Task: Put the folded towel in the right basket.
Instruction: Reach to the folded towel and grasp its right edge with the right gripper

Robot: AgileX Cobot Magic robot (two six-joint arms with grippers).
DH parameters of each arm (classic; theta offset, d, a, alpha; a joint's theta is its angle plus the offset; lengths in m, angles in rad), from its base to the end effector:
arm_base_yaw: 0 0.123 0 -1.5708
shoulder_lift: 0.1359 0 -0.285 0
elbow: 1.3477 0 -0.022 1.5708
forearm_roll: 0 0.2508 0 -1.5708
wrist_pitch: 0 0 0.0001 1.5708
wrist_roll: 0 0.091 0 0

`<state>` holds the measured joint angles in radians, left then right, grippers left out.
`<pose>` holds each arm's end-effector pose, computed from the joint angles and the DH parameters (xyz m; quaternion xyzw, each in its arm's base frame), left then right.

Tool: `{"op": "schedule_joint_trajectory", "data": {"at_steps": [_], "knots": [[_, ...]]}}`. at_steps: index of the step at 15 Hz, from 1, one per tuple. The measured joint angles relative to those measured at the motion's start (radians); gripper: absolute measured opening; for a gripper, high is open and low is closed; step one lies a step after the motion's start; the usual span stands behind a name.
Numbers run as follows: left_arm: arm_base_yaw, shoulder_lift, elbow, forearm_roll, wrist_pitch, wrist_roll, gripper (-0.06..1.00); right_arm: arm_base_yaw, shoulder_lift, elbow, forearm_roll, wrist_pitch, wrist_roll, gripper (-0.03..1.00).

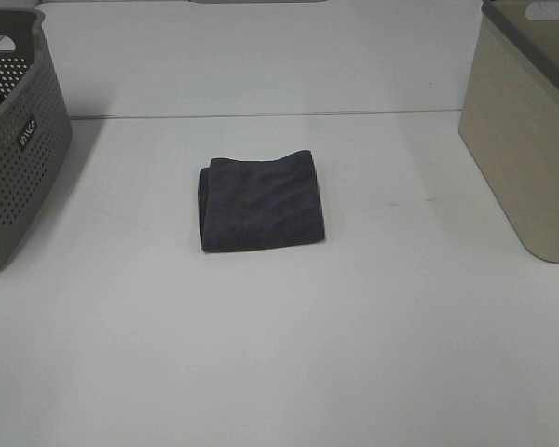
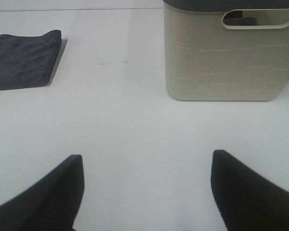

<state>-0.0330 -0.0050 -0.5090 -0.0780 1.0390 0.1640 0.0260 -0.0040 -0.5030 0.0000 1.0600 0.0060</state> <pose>-0.0061 -0.0059 0.2817 0.0843 0.8389 -0.0038 0.5377 -0.0058 -0.0002 0.2782 -0.0085 0.8512 0.0084 0.5247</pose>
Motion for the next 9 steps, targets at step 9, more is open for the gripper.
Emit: {"op": "schedule_joint_trajectory", "data": {"at_steps": [9], "knots": [[0.0,0.0,0.0,0.0,0.0,0.0,0.99,0.0,0.018,-0.01,0.0,-0.015,0.003,0.69]]}}
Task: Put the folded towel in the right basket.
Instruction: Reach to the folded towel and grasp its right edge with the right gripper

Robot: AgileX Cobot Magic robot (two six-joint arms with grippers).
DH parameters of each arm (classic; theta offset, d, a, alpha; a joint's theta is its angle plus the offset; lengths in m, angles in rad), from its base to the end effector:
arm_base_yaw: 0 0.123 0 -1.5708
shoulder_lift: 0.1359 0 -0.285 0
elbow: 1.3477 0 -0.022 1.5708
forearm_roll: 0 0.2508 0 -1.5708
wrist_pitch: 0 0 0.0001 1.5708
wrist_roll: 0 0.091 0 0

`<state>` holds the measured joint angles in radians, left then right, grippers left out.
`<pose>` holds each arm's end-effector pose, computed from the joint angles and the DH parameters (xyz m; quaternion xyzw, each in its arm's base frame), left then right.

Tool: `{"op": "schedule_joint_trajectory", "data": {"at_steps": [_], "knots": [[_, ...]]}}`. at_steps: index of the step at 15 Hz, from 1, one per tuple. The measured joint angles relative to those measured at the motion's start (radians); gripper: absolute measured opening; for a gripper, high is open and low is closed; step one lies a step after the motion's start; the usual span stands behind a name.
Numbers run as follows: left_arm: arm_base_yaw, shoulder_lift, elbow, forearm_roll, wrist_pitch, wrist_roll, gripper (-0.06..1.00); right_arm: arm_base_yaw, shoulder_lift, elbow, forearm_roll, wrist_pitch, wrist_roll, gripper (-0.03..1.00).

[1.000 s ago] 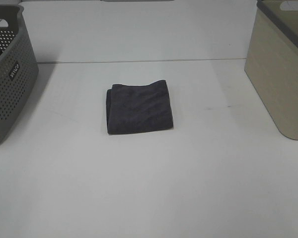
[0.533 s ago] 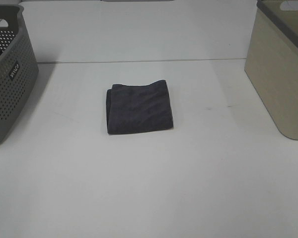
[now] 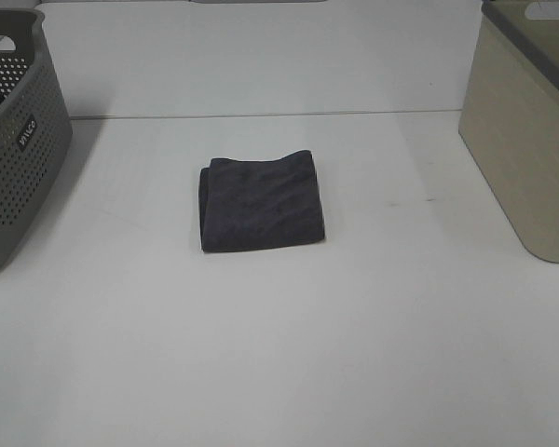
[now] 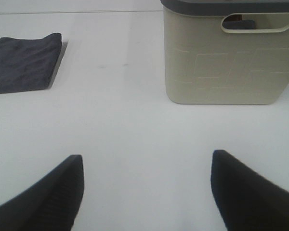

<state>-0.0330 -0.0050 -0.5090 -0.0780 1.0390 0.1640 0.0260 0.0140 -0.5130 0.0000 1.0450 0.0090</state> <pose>-0.0061 -0.0059 0.2817 0.0843 0.8389 -0.0038 0.5377 -0.0035 -0.0001 0.2822 -0.0072 0.8493 0.0092 0.5277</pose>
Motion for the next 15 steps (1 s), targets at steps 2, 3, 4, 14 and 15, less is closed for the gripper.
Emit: {"op": "schedule_joint_trajectory", "data": {"at_steps": [2,3,4,14,15], "knots": [[0.0,0.0,0.0,0.0,0.0,0.0,0.99,0.0,0.091,-0.01,0.0,-0.098,0.004,0.69],[0.0,0.0,0.0,0.0,0.0,0.0,0.99,0.0,0.158,-0.011,0.006,-0.164,0.004,0.69],[0.0,0.0,0.0,0.0,0.0,0.0,0.99,0.0,0.228,-0.011,0.012,-0.229,0.004,0.69],[0.0,0.0,0.0,0.0,0.0,0.0,0.99,0.001,1.122,-0.387,0.228,-0.566,-0.216,0.69],[0.0,0.0,0.0,0.0,0.0,0.0,0.99,0.004,1.19,-0.452,0.251,-0.528,-0.253,0.69]]}}
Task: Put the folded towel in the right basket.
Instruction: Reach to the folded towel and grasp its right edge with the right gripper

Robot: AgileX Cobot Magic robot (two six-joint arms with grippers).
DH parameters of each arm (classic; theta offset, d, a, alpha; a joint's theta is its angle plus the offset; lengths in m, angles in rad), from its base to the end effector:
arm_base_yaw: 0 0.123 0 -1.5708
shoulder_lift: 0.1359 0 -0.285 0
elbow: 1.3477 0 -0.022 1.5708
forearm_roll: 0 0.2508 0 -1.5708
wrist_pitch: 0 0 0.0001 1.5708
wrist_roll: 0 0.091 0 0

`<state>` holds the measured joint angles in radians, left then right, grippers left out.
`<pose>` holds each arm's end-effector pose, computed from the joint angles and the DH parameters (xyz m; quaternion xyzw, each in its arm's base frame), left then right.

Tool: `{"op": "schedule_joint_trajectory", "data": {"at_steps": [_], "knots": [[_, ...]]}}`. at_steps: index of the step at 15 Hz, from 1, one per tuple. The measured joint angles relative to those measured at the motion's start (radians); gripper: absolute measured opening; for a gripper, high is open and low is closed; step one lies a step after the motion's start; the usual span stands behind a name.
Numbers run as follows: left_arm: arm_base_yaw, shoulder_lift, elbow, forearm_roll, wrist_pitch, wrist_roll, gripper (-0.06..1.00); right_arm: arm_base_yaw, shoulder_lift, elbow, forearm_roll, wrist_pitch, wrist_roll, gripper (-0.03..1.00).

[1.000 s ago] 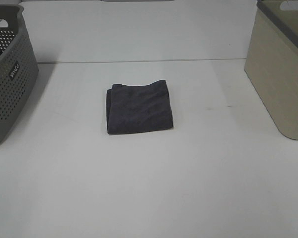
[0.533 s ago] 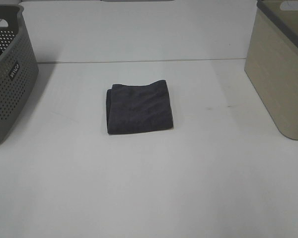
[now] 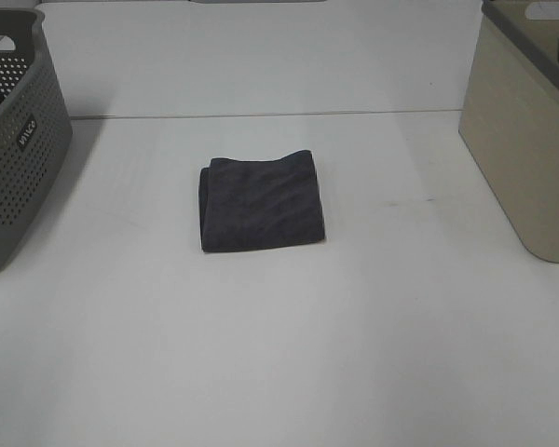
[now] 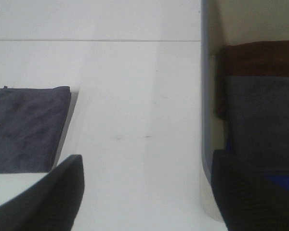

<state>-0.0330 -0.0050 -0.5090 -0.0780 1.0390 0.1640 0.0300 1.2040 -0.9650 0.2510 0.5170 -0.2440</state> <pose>-0.0061 -0.0059 0.2817 0.0843 0.8389 -0.0038 0.5377 0.2571 0.0189 0.3292 -0.0516 0.8943 0.0563 0.4410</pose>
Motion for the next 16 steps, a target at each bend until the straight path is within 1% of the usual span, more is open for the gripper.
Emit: {"op": "schedule_joint_trajectory", "data": {"at_steps": [2,3,4,5,6,8,9,10,16], "knots": [[0.0,0.0,0.0,0.0,0.0,0.0,0.99,0.046,0.11,-0.112,0.015,0.05,-0.046,0.69],[0.0,0.0,0.0,0.0,0.0,0.0,0.99,0.063,0.139,-0.143,0.016,0.053,-0.049,0.69],[0.0,0.0,0.0,0.0,0.0,0.0,0.99,0.099,0.199,-0.203,0.018,0.055,-0.05,0.69],[0.0,0.0,0.0,0.0,0.0,0.0,0.99,0.138,0.255,-0.255,0.024,0.058,-0.05,0.69],[0.0,0.0,0.0,0.0,0.0,0.0,0.99,0.197,0.348,-0.332,0.032,0.084,-0.046,0.69],[0.0,0.0,0.0,0.0,0.0,0.0,0.99,0.245,0.474,-0.436,0.052,0.148,-0.002,0.69],[0.0,0.0,0.0,0.0,0.0,0.0,0.99,0.253,0.507,-0.463,0.059,0.168,0.013,0.69],[0.0,0.0,0.0,0.0,0.0,0.0,0.99,0.261,0.565,-0.511,0.072,0.208,0.033,0.69],[0.0,0.0,0.0,0.0,0.0,0.0,0.99,0.262,0.922,-0.772,0.217,0.438,0.056,0.69]]}}
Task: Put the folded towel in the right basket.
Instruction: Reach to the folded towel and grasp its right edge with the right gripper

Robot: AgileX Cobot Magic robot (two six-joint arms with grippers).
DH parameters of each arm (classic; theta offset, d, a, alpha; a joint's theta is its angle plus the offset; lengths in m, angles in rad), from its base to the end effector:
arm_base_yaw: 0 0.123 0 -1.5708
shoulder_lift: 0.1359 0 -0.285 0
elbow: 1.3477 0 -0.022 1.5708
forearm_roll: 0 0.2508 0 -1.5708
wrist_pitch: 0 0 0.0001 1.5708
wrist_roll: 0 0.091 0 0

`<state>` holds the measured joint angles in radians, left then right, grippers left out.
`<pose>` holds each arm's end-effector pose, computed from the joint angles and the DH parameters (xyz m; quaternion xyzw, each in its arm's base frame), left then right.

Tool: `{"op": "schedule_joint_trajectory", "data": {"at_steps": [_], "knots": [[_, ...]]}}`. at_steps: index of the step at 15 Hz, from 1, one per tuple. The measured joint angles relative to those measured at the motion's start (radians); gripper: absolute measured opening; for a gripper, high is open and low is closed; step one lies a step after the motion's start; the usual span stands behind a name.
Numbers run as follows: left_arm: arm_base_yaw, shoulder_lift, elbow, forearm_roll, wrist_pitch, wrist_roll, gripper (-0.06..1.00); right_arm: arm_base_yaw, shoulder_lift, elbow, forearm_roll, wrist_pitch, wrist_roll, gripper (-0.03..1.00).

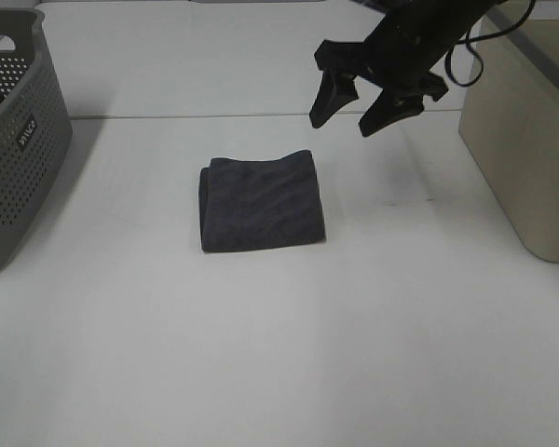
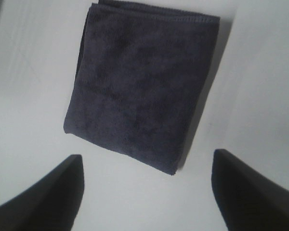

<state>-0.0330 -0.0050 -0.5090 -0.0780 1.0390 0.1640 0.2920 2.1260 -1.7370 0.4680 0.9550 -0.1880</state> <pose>-0.0061 -0.0059 0.2817 0.0843 0.8389 -0.0038 0.5377 0.4290 0.1640 0.2101 -0.1286 0.9577 0.2155 0.1411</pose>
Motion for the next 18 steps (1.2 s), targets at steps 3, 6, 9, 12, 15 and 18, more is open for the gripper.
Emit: {"op": "schedule_joint_trajectory", "data": {"at_steps": [3,6,9,12,15,18], "knots": [[0.0,0.0,0.0,0.0,0.0,0.0,0.99,0.0,0.134,-0.088,0.045,0.077,0.008,0.69],[0.0,0.0,0.0,0.0,0.0,0.0,0.99,0.0,0.272,-0.174,0.059,0.082,0.009,0.69],[0.0,0.0,0.0,0.0,0.0,0.0,0.99,0.0,0.355,-0.22,0.06,0.051,0.009,0.69],[0.0,0.0,0.0,0.0,0.0,0.0,0.99,0.0,0.371,-0.225,0.08,0.009,0.001,0.63],[0.0,0.0,0.0,0.0,0.0,0.0,0.99,0.0,0.392,-0.227,0.122,0.0,-0.021,0.33],[0.0,0.0,0.0,0.0,0.0,0.0,0.99,0.0,0.399,-0.237,0.13,0.005,-0.031,0.05]]}}
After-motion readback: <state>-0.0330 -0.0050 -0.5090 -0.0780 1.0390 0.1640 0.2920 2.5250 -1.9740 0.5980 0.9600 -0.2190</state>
